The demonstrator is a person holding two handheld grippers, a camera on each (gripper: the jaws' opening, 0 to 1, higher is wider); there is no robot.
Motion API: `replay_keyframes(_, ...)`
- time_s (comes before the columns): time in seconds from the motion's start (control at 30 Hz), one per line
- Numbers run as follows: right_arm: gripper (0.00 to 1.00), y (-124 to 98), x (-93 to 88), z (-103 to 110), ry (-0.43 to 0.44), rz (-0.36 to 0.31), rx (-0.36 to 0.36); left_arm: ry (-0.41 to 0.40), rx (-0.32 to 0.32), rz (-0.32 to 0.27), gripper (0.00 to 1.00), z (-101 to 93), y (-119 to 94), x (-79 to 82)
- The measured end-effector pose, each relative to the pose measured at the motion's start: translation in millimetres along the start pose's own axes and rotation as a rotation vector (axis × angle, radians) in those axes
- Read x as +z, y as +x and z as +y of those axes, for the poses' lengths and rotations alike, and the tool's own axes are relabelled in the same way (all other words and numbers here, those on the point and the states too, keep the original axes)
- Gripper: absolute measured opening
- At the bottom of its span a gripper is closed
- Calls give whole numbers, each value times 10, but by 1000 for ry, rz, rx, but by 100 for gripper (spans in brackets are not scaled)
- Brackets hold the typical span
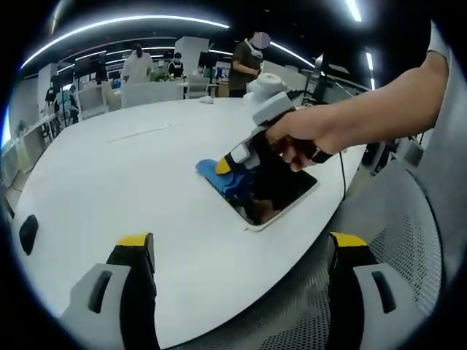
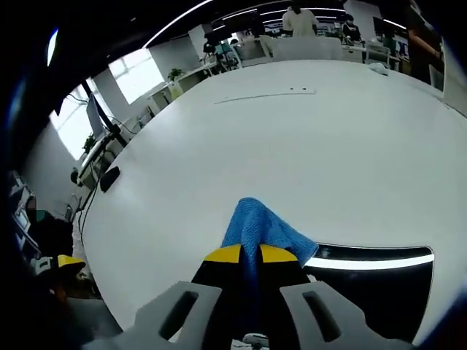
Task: Wipe the mirror surface with the cleaning cloth until all visible marks leave the cleaned area.
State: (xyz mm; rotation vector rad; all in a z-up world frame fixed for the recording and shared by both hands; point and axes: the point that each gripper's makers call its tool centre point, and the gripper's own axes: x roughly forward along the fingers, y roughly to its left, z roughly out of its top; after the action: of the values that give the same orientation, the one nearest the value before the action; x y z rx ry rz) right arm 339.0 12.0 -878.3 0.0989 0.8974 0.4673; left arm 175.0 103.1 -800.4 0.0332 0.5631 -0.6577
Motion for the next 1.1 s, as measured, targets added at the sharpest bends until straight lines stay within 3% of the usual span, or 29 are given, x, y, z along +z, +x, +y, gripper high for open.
replay_keyframes(0.23,2,-167,-96,71,34,7,15,4,10,-5,99,-2,-5,24)
replay_keyframes(0.8,2,-185,-264,97,49,33,24,10,24,-15,98,26,-14,42)
replay_keyframes(1.1,3,-278,-394,186,34,54,71,9,26,-11,97,37,-11,32)
